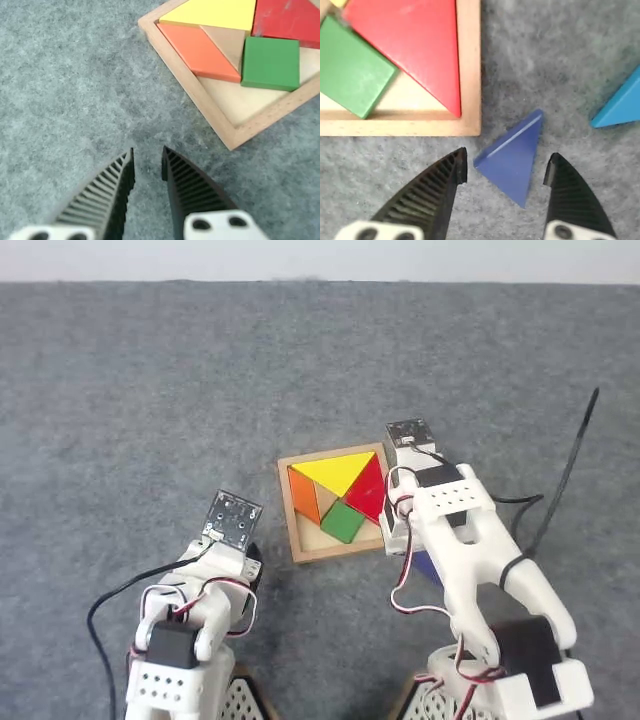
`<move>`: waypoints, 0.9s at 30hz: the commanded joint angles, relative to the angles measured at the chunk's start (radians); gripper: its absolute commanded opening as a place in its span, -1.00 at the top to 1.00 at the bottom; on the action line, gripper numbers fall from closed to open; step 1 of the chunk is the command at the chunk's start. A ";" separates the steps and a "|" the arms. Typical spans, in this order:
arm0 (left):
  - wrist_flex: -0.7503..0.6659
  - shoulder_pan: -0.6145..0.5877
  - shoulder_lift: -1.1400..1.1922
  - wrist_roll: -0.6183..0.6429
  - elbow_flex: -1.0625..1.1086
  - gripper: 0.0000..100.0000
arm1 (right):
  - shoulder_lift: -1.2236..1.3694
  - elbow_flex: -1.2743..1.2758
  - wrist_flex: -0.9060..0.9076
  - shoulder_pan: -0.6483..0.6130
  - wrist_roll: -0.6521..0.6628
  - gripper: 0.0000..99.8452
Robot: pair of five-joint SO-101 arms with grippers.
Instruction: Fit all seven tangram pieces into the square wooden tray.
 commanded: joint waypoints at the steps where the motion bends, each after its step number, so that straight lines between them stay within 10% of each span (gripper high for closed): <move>1: -0.003 0.002 0.002 0.006 -0.007 0.82 | -0.035 0.011 -0.005 0.007 0.031 0.44; 27: -0.003 0.002 0.002 0.006 -0.007 0.82 | 0.131 -0.052 -0.053 0.013 0.032 0.60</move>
